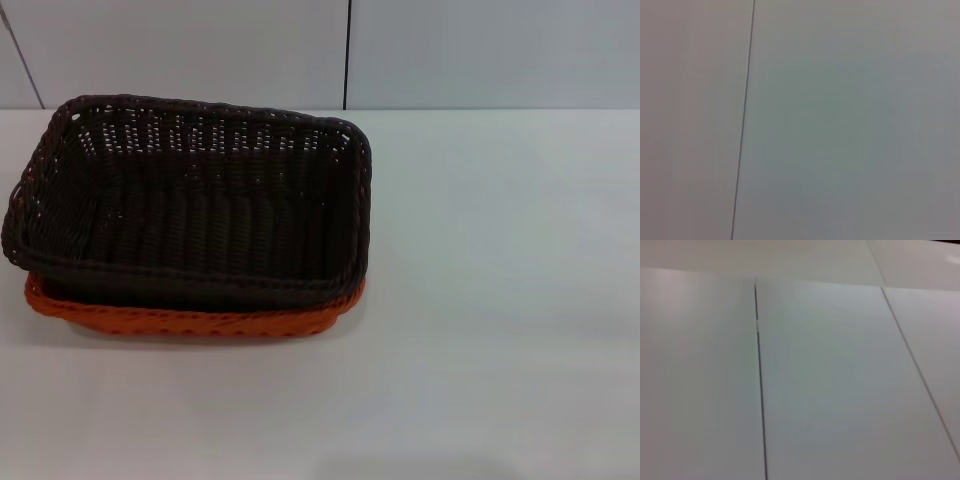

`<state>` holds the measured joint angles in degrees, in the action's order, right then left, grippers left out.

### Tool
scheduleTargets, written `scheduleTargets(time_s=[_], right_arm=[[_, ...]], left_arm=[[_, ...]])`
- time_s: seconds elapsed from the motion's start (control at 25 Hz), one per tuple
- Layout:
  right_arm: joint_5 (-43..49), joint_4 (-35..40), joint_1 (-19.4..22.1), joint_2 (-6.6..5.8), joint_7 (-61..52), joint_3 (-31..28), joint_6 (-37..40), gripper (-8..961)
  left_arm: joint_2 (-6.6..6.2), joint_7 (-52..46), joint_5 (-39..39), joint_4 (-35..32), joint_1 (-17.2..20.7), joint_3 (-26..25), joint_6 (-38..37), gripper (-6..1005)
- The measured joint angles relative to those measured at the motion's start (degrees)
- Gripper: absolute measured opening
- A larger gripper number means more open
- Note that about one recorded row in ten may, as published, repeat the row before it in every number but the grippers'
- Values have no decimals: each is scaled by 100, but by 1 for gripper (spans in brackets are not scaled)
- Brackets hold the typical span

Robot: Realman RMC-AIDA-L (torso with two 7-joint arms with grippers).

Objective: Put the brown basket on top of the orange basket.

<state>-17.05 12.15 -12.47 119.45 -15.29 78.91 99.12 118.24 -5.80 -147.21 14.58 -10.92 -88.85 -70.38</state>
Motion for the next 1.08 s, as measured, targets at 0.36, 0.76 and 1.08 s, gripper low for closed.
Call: scheduleTargets(time_s=[0.36, 0.76, 1.08], right_arm=[[-8, -45, 16, 26, -4, 140, 22, 808], [-11, -161, -16, 30, -6, 143, 45, 808], [-42, -174, 88, 31, -7, 142, 186, 808]], left_arm=[[4, 237, 15, -137, -69, -48, -26, 780], [12, 238, 28, -189, -148, -53, -8, 780], [17, 238, 46, -207, -179, -53, -3, 780]])
